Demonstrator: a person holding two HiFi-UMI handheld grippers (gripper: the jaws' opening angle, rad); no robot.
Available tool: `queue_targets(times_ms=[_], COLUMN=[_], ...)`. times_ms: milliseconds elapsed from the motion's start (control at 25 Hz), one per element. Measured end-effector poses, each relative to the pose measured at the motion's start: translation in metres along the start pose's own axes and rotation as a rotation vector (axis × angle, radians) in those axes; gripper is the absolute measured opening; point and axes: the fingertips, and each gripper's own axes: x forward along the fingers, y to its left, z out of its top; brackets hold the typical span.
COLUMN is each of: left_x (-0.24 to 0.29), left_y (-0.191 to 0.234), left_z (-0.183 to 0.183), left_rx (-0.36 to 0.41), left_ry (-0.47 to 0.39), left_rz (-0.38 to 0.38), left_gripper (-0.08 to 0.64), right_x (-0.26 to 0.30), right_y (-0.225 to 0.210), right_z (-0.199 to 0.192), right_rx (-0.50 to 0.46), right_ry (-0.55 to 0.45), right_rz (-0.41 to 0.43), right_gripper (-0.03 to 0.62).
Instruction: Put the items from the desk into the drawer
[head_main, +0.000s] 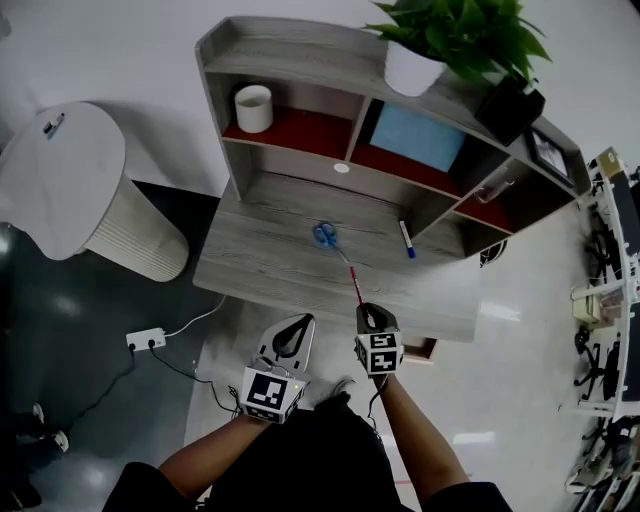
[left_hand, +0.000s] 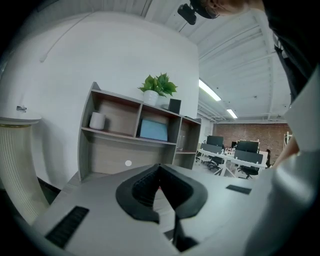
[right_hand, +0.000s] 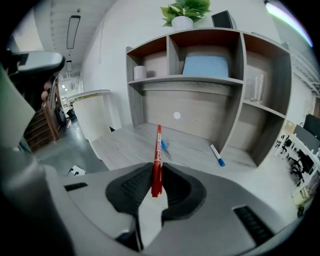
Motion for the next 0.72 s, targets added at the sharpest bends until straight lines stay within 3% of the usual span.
queue_targets(times_ms=[240,520,720], left_x=[0.0,0.005,0.014], left_y=[-0.05,-0.108,-0.138], left_z=[-0.019,-0.037,-0.05], left_rx=[0.002,-0.001,-0.002], left_ry=[0.028,0.042,0.048], left_rz=[0.026,0.046,0.054], left_gripper=[0.003,0.003,0.003], right_x=[-0.031,-0.057,-0.068], right_y=[-0.027,-0.055,-0.07], right_z=[-0.029,-0.074,-0.103], right_rx=[-0.053,-0.031,-0.092], right_ry=[-0.004,0.01,0.023], right_rz=[0.026,0.072,0.102], right_gripper=[0.072,0.072,0.072])
